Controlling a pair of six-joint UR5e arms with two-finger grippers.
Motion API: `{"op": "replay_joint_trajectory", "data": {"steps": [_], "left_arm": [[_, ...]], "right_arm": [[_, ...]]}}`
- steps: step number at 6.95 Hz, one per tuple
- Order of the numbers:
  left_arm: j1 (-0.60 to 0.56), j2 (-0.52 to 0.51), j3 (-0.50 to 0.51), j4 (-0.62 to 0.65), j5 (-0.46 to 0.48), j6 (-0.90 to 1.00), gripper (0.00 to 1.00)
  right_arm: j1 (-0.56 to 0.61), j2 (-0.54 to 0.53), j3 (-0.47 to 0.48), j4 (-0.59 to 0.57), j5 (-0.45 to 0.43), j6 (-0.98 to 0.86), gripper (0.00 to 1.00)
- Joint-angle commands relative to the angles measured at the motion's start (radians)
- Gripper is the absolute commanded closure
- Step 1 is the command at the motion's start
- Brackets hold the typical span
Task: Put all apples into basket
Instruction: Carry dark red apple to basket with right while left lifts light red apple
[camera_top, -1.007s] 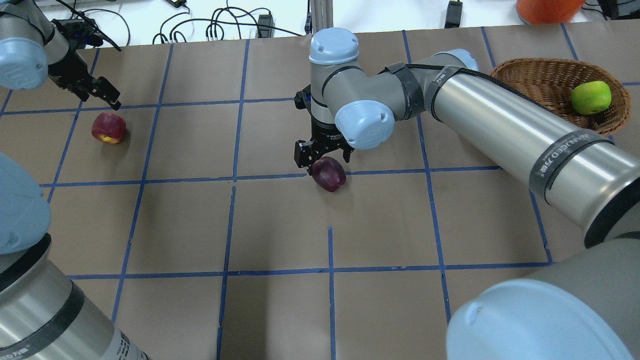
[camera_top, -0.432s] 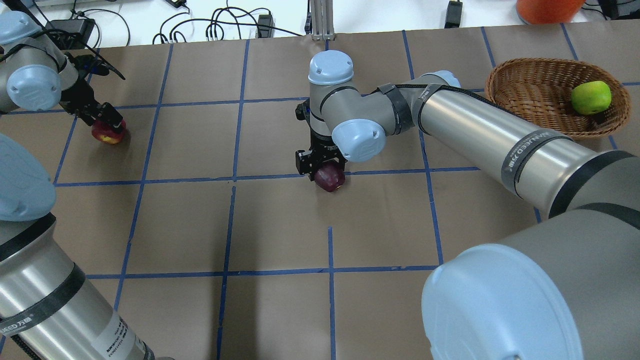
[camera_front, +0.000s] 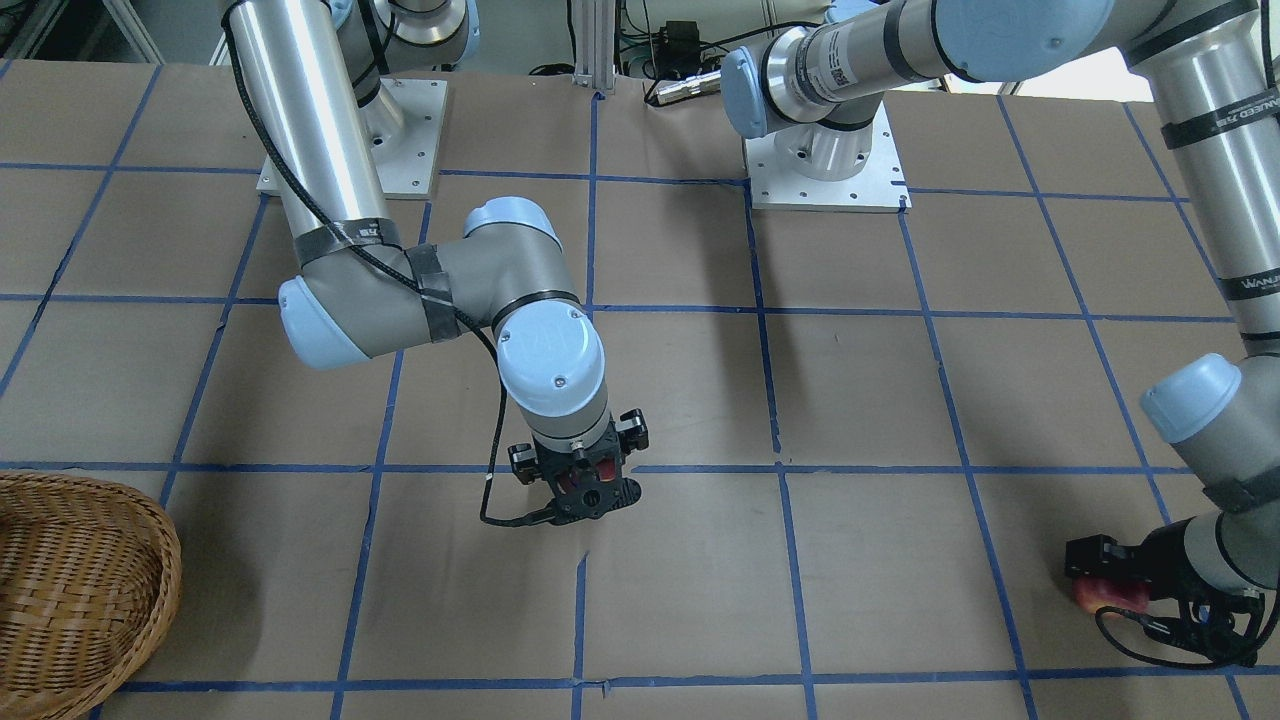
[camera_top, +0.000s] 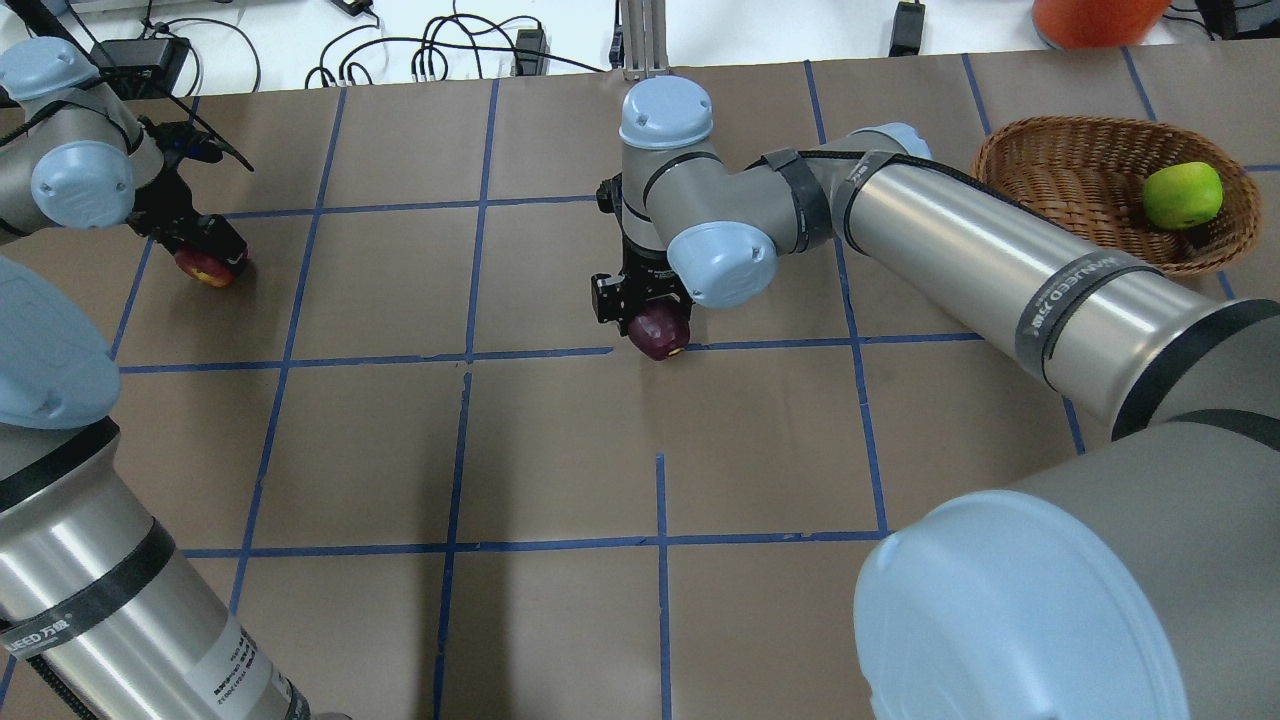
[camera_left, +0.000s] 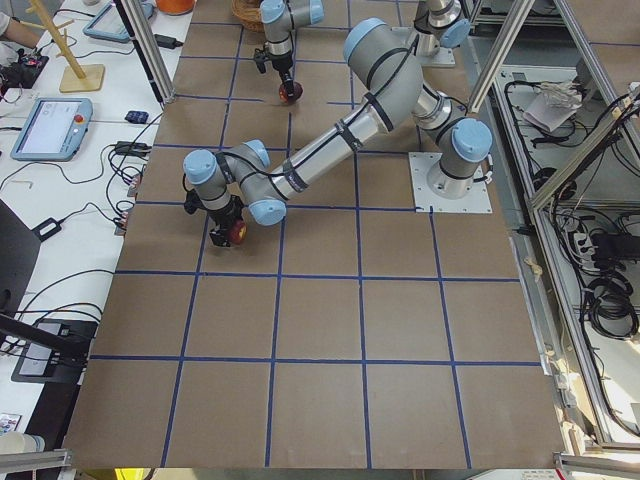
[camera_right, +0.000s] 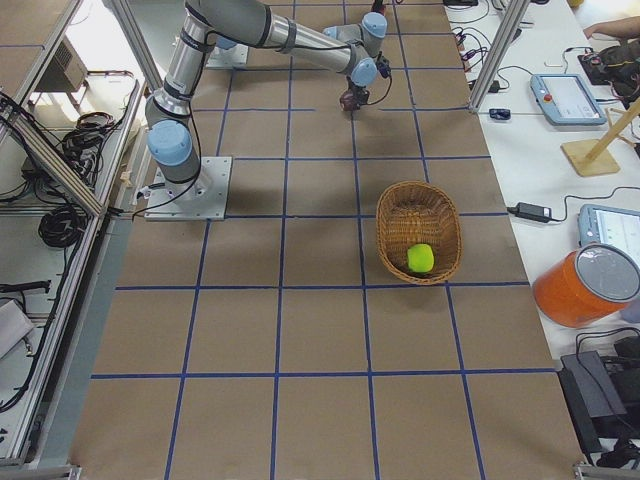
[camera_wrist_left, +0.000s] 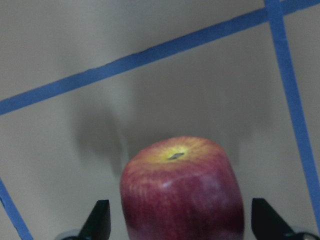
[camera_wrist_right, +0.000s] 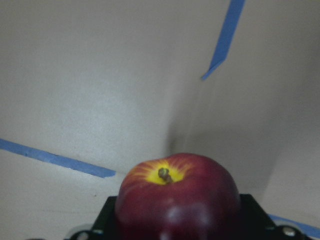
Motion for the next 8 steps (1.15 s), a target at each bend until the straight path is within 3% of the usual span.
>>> {"op": "replay_joint_trajectory", "data": {"steps": [1,2,4,5,8], "left_arm": [[-0.017,0.041,0.003,-0.105,-0.001,-0.005,0.52],[-0.026,0.088,0.001,-0.199,-0.004,-0.034,0.69],[-0.13,0.209,-0.031,-0.421,-0.077,-0.319,0.65],[-0.223,0.258,-0.083,-0.449,-0.091,-0.471,0.66],[-0.485,0.334,-0.2,-0.355,-0.26,-0.926,0.66]], "right_arm": [[-0.184,-0.039,-0.146,0.164,-0.047,0.014,1.0],[-0.322,-0.032,-0.219,0.257,-0.069,-0.006,1.0],[-0.476,-0.035,-0.288,0.273,-0.109,-0.096,1.0],[-0.539,-0.027,-0.29,0.267,-0.206,-0.18,1.0],[-0.679,0.065,-0.288,0.221,-0.234,-0.298,1.0]]}}
